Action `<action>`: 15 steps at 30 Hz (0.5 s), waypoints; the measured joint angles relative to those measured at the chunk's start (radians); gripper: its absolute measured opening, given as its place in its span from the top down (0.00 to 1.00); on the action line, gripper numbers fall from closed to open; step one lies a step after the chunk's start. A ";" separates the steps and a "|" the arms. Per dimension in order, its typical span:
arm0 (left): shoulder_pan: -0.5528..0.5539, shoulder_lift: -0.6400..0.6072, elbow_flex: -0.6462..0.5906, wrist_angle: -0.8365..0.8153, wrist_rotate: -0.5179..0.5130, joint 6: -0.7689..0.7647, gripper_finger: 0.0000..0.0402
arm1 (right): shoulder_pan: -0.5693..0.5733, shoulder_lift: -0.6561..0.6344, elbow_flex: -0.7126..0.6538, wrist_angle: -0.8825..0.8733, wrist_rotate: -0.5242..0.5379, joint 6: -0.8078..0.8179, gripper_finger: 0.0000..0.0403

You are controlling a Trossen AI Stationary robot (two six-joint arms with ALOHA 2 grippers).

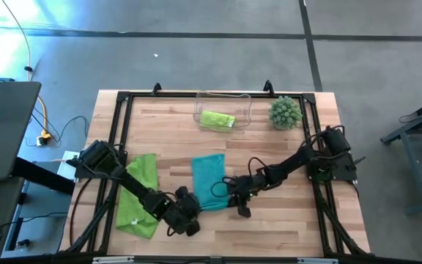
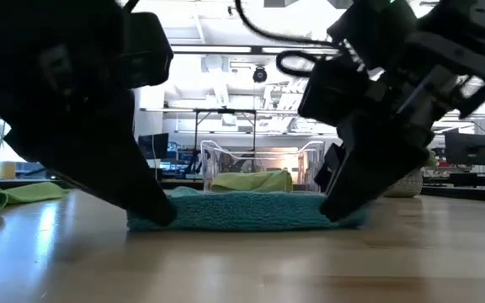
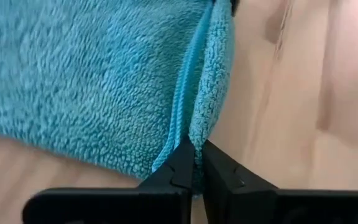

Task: Roll microfiber towels into tight, uniform cylinder then place into a basket
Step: Roll the blue microfiber cloth

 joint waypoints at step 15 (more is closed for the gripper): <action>0.046 -0.062 -0.002 0.001 0.163 -0.248 0.96 | -0.025 -0.002 0.000 0.000 -0.065 0.164 0.97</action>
